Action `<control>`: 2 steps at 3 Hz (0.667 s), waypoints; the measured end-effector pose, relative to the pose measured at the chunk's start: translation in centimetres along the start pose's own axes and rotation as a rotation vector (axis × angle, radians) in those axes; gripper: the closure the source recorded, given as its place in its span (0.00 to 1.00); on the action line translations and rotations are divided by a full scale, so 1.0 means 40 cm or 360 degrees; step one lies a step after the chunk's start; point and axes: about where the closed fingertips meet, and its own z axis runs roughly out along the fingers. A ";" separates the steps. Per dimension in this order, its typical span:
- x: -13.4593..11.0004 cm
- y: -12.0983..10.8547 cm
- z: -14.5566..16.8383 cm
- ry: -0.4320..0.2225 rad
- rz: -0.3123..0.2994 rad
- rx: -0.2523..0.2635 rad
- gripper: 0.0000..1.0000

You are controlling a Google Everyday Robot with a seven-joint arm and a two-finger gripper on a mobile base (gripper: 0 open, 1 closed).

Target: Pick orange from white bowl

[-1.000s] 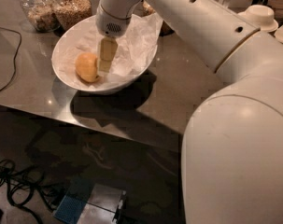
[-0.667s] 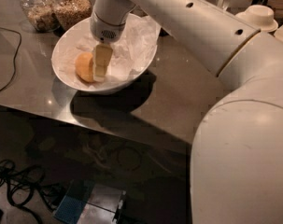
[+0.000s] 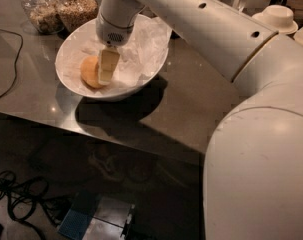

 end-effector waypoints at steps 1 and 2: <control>-0.004 0.003 0.009 -0.0004 -0.0008 -0.0018 0.30; -0.017 0.022 0.037 -0.0029 -0.0031 -0.0092 0.12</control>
Offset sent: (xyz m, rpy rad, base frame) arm -0.0145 0.0186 -0.0206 0.0039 0.0922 0.0839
